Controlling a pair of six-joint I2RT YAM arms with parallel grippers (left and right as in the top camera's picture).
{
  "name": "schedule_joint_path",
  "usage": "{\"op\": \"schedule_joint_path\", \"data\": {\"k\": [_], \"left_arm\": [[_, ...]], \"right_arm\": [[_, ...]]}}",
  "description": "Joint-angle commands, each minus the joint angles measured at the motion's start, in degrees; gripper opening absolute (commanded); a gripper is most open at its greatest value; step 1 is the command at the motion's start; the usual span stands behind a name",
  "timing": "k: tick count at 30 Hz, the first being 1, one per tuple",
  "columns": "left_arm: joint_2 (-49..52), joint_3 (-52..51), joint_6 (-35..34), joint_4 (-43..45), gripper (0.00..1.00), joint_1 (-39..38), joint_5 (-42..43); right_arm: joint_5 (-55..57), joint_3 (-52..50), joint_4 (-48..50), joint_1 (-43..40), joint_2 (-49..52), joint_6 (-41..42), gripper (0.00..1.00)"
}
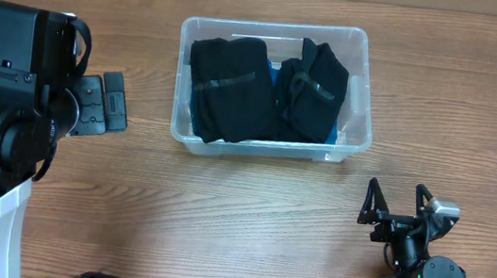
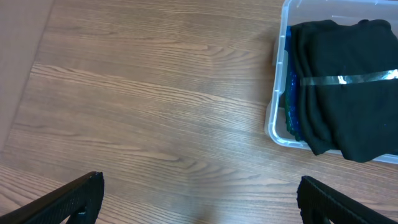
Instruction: Pack container
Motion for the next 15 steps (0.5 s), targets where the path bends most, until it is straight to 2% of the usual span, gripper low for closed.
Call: {"op": "schedule_joint_path", "data": {"k": [1, 15], "left_arm": [[0.09, 0.37, 0.85, 0.09, 1.0, 0.22, -0.74], [-1.2, 0.37, 0.87, 0.07, 1.0, 0.33, -0.63]], "right_arm": [[-0.42, -0.17, 0.33, -0.15, -0.31, -0.07, 1.0], [-0.42, -0.17, 0.33, -0.15, -0.31, -0.07, 1.0]]}}
